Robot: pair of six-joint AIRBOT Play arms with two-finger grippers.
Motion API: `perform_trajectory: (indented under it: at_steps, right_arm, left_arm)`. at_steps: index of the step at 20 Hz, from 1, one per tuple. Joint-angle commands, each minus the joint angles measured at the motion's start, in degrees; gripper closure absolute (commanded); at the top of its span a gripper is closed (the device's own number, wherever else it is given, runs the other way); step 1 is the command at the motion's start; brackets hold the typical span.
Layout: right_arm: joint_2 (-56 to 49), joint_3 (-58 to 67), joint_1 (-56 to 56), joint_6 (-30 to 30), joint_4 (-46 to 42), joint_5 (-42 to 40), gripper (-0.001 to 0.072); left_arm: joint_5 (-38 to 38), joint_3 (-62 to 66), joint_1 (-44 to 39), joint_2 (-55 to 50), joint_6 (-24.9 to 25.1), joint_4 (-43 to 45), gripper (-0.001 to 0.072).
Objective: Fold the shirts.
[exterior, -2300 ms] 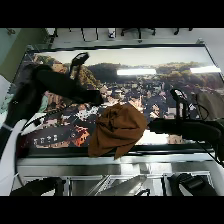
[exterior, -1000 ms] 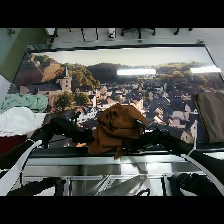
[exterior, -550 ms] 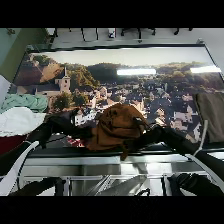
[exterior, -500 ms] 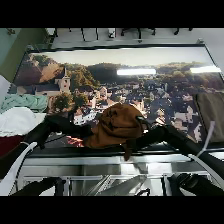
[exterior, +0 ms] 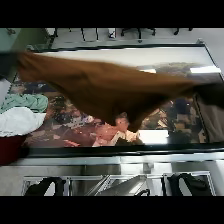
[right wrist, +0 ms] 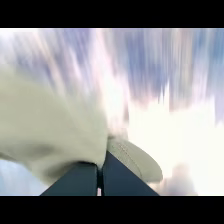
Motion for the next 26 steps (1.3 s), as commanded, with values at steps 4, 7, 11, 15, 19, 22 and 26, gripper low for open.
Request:
perform_trajectory:
  at_steps: [4, 7, 11, 15, 19, 22, 26]
  right_arm:
    - [-5.92, 38.82, -8.96, -8.74, 10.56, -0.17, 0.0694]
    - [-8.68, 43.63, -6.80, -9.40, 11.28, -0.24, 0.0694]
    - [-16.20, 43.10, -2.36, -9.35, 11.23, -7.15, 0.0693]
    - [-27.67, 36.70, 5.05, -9.11, 7.17, -6.43, 0.0693]
    - [-40.70, 26.18, 9.77, -7.69, 2.67, 5.31, 0.0693]
    - [-51.36, 20.83, 11.23, -5.68, 2.45, 14.38, 0.0693]
    - [-64.06, 19.89, 12.17, -4.22, 3.10, 20.17, 0.0693]
  left_arm:
    - [3.39, 38.10, 8.46, -2.62, -4.26, 0.52, 0.0696]
    - [11.85, 46.42, 10.29, -7.26, -6.95, 0.26, 0.0696]
    - [12.07, 33.86, 8.52, -7.48, -5.68, 0.22, 0.0696]
    - [-0.44, 10.82, 0.79, -9.94, 0.70, 2.56, 0.0696]
    - [-12.33, 6.45, -7.15, -27.28, 1.16, 15.02, 0.0696]
    - [-11.13, 16.96, -9.64, -46.97, 1.14, 20.09, 0.0696]
    - [-8.79, 31.19, -12.20, -66.97, 1.14, 19.96, 0.0695]
